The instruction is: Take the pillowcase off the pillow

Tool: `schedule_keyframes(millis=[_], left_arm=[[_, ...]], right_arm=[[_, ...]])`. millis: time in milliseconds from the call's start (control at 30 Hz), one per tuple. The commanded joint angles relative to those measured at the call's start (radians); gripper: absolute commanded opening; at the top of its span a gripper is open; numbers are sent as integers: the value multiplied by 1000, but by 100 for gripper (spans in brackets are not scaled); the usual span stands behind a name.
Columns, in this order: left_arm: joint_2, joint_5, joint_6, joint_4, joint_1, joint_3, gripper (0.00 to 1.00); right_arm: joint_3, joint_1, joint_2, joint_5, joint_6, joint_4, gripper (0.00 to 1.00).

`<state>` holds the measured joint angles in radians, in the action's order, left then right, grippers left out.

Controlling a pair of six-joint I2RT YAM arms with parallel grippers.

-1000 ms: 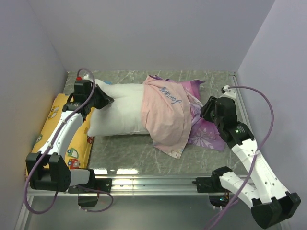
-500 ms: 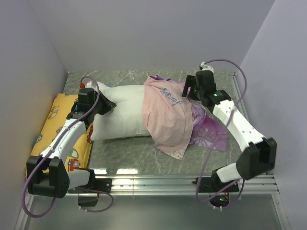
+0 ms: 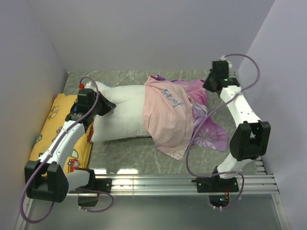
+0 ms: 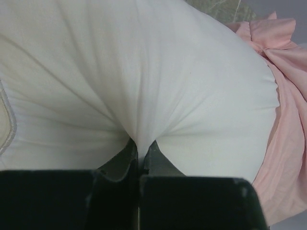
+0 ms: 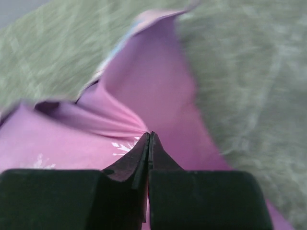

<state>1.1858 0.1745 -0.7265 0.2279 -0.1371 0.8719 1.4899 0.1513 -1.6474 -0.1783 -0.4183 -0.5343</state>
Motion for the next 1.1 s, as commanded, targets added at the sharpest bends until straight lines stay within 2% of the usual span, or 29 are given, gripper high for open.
schedule_keyframes(millis=[0, 33, 67, 133, 200, 267, 367, 400, 500, 633, 767, 833, 867, 900, 967, 1033, 1067], left_arm=[[-58, -41, 7, 53, 2, 61, 0], [-66, -44, 10, 60, 17, 73, 0], [-74, -38, 10, 62, 24, 73, 0], [-86, -29, 7, 56, 28, 78, 0], [-81, -7, 1, 51, 28, 82, 0], [-80, -3, -2, 42, 28, 75, 0], [-87, 2, -1, 36, 28, 59, 0], [-86, 2, -4, 28, 28, 56, 0], [-78, 10, -11, 18, 28, 52, 0], [-68, 13, -14, 1, 27, 50, 0], [-49, 13, -17, -10, 27, 53, 0], [-37, 11, -21, -13, 27, 62, 0], [-32, 5, -22, -7, 27, 67, 1], [-26, -1, -16, -6, 27, 81, 0], [-15, -15, -11, 14, 33, 102, 1], [-2, -3, -11, 19, 57, 133, 0], [1, 5, -11, 21, 70, 144, 0]], right_arm=[[-20, -215, 81, -7, -72, -27, 0], [-31, -258, 93, 8, -86, -26, 0], [-45, -287, 109, 111, -96, -17, 0], [-88, -305, 159, 174, -88, 39, 1], [-97, -280, 184, 238, -68, 56, 15], [-97, -239, 190, 215, -65, 40, 17], [-151, -182, 233, 253, -48, 66, 43], [-172, -161, 259, 255, -24, 71, 57], [-200, -41, 294, 224, 28, 30, 72], [-315, 66, 377, 208, 36, 39, 80], [-442, 116, 448, 183, 18, 82, 82], [-473, 117, 426, 160, 21, 82, 68], [-476, 114, 416, 148, 21, 73, 55], [-485, 108, 405, 113, 23, 65, 23], [-494, 52, 411, 89, 16, 57, 0], [-497, -17, 420, 77, 7, 54, 0], [-499, -107, 434, 76, 6, 50, 0]])
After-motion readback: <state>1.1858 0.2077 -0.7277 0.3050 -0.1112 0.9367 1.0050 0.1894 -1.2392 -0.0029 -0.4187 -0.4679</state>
